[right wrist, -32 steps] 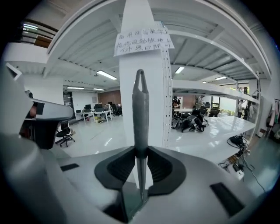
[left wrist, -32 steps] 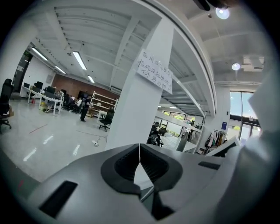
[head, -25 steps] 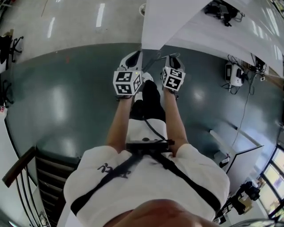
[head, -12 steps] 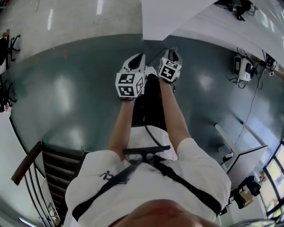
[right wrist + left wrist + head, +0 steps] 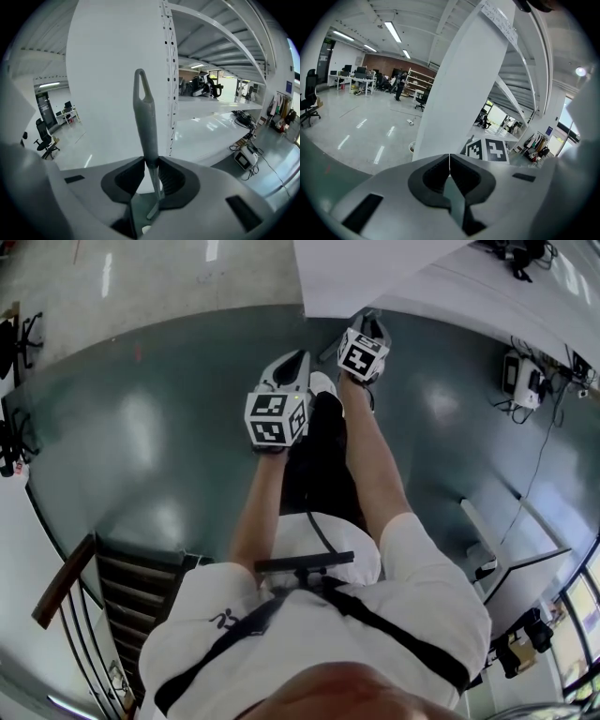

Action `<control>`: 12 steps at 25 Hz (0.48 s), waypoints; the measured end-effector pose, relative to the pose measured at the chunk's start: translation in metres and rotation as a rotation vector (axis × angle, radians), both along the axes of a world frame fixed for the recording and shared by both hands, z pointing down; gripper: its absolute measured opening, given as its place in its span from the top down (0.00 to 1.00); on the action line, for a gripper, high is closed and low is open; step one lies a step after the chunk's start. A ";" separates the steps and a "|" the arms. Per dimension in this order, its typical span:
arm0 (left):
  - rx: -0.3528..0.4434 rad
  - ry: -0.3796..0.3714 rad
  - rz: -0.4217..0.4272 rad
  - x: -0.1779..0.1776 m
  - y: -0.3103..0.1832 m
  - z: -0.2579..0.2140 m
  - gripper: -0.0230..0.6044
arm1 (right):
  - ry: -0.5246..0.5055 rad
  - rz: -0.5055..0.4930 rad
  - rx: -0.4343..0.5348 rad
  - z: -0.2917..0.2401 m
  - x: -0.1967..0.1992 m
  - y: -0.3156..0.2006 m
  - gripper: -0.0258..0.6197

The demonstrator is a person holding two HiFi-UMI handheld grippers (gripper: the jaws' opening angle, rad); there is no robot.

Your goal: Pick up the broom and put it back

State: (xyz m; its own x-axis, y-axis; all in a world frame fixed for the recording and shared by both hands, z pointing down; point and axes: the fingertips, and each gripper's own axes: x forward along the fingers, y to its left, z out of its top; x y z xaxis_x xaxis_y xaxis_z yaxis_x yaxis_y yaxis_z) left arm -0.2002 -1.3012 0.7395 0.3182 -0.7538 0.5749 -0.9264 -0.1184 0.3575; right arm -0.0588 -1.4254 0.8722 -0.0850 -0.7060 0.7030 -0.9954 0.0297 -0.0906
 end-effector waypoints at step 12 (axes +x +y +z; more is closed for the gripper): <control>-0.067 0.008 0.021 0.006 0.007 0.032 0.94 | -0.007 -0.174 0.058 0.009 -0.030 -0.055 0.81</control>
